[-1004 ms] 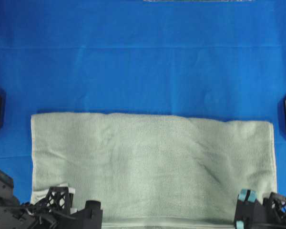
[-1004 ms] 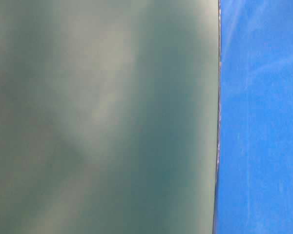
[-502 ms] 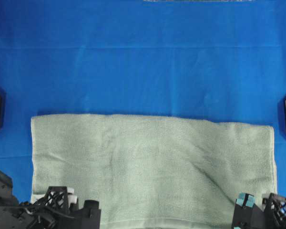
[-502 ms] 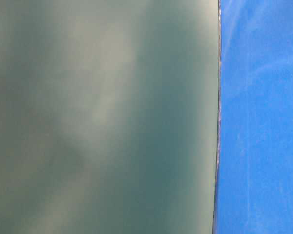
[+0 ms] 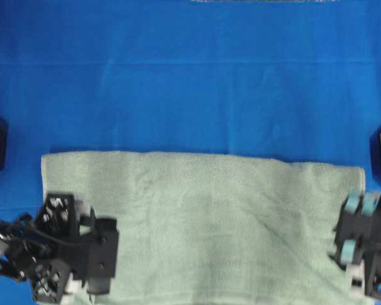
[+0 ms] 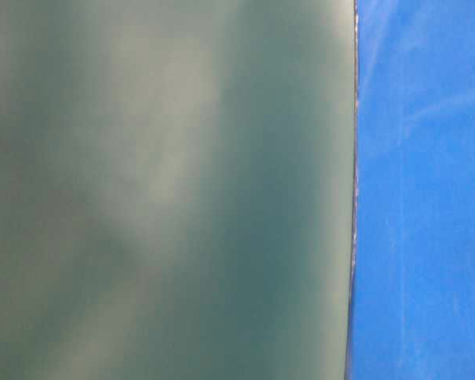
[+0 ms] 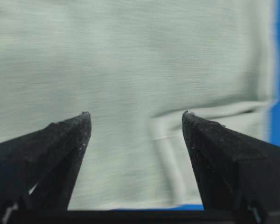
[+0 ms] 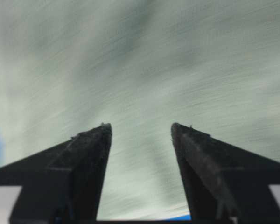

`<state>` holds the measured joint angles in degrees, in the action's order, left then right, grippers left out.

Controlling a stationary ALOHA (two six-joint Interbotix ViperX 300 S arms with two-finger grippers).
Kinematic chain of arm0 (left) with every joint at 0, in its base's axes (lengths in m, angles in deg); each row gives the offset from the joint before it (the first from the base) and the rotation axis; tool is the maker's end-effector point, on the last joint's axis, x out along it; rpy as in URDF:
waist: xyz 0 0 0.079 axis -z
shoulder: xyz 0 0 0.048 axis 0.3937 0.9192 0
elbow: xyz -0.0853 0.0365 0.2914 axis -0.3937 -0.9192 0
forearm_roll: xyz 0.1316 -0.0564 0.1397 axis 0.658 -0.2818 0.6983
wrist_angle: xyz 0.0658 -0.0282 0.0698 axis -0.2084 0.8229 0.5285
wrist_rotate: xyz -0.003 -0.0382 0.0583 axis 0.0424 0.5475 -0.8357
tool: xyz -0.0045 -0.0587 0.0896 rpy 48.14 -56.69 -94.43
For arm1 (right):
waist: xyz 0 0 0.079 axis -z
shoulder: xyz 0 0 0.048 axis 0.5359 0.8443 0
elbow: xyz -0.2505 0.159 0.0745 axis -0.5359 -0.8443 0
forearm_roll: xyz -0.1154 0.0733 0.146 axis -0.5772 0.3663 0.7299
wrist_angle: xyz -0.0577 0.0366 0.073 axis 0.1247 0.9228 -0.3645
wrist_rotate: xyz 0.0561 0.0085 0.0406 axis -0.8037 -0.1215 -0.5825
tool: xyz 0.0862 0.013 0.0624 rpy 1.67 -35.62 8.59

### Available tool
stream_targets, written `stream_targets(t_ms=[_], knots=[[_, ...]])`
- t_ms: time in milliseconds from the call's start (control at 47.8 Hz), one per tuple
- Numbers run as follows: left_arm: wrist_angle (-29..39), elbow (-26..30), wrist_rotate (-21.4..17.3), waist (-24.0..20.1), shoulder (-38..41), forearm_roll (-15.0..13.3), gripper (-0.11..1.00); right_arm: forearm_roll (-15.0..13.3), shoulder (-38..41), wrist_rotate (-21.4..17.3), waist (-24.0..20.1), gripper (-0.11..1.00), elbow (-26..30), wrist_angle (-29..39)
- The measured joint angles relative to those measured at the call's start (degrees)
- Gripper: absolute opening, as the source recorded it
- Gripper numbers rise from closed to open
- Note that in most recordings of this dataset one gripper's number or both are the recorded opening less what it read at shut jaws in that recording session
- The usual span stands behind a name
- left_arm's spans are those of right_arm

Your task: Fold a bath towel.

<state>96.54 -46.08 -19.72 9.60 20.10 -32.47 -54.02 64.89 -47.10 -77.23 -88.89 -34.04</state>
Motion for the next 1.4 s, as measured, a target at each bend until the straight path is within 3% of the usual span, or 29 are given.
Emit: stream_targets(t_ms=[230,397,648,774,1024,1087,1234,1317,1401], knots=[[-0.7,-8.5,-0.4,-9.8,-6.1,1.2,0.75,-2.0,-10.0,1.1,9.2,0.57,-9.2,3.7],[-5.5,-13.2,-1.7,-13.4,-6.9,1.4,0.75,-1.7,-11.4,3.3,13.4,0.57,-14.1,0.6],[-11.2,-19.2,-4.7,-19.2,-3.4,1.4,0.75,-1.6,-6.4,4.5,18.3,0.57,-19.4,-6.9],[-18.1,-23.2,-4.8,-22.7,0.2,1.4,0.75,-1.6,-2.6,5.5,21.7,0.57,-22.2,-13.4],[-26.0,-26.1,-4.8,-24.9,1.9,1.2,0.71,-1.5,2.2,7.9,26.3,0.55,-24.6,-22.7],[-26.3,-26.1,-4.8,-24.9,1.9,0.7,0.66,-1.5,2.6,7.9,26.4,0.51,-24.3,-22.9],[-27.2,-26.1,-5.0,-24.4,1.9,-0.6,0.29,-1.2,2.8,7.9,26.4,0.12,-24.3,-24.0],[-27.0,-25.9,-5.0,-24.1,2.0,-1.0,0.13,-1.1,2.7,7.9,26.4,0.10,-24.2,-24.2],[-25.8,-25.3,-5.0,-23.7,1.9,-1.1,0.12,-1.1,2.4,7.9,26.4,0.10,-24.1,-24.1]])
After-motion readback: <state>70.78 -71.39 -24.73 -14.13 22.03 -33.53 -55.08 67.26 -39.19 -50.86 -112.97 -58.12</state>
